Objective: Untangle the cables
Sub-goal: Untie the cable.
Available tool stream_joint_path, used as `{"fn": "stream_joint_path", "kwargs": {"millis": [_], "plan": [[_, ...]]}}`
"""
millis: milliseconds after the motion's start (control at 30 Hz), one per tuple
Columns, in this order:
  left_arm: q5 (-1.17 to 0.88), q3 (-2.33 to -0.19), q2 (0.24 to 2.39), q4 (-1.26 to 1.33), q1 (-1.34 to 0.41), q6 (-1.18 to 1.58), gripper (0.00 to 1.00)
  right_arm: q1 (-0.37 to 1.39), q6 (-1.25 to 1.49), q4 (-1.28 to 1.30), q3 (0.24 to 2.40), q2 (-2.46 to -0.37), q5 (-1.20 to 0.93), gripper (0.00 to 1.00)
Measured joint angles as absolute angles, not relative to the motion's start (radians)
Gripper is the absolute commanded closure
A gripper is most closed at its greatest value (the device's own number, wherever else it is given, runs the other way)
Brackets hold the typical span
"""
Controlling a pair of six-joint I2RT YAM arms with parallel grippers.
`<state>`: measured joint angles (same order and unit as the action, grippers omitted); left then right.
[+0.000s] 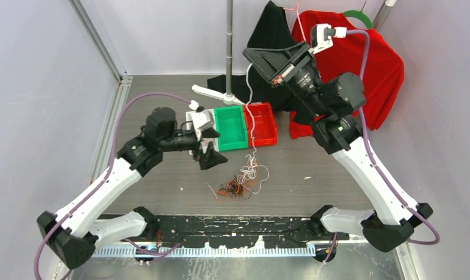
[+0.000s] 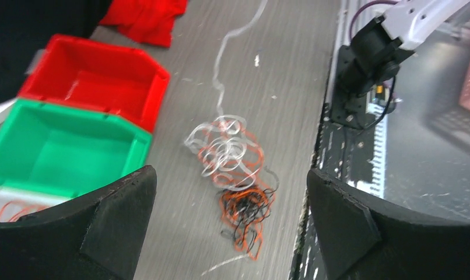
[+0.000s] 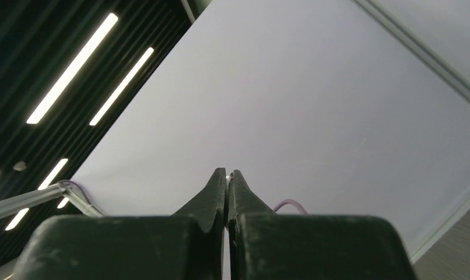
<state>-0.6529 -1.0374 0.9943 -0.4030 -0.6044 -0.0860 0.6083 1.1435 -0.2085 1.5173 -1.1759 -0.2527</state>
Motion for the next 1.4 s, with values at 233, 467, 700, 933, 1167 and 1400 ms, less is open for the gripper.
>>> {"fn": "stream_joint_path", "kwargs": {"millis": [233, 467, 700, 933, 1167, 1400], "plan": [[-0.601, -1.096, 1.161, -0.260, -0.712, -0.018, 0.09, 0.686, 1.206, -0.303, 1.547, -1.290, -0.261, 0.99], [-0.577, -1.123, 1.168, -0.221, -0.712, 0.015, 0.47, 0.733, 1.214, -0.342, 1.552, -1.341, -0.268, 0.99], [-0.585, -1.129, 1.165, -0.225, -0.710, 0.024, 1.00, 0.738, 1.223, -0.388, 1.552, -1.344, -0.268, 0.99], [-0.624, -1.132, 1.155, -0.259, -0.697, 0.027, 1.00, 0.738, 1.190, -0.392, 1.504, -1.319, -0.254, 0.98], [-0.678, -1.189, 1.093, -0.347, -0.670, 0.018, 1.00, 0.736, 1.008, -0.238, 1.323, -1.160, -0.200, 0.14], [-0.690, -1.298, 0.998, -0.415, -0.665, -0.032, 1.00, 0.731, 0.720, -0.052, 1.107, -0.951, -0.165, 0.00]]}}
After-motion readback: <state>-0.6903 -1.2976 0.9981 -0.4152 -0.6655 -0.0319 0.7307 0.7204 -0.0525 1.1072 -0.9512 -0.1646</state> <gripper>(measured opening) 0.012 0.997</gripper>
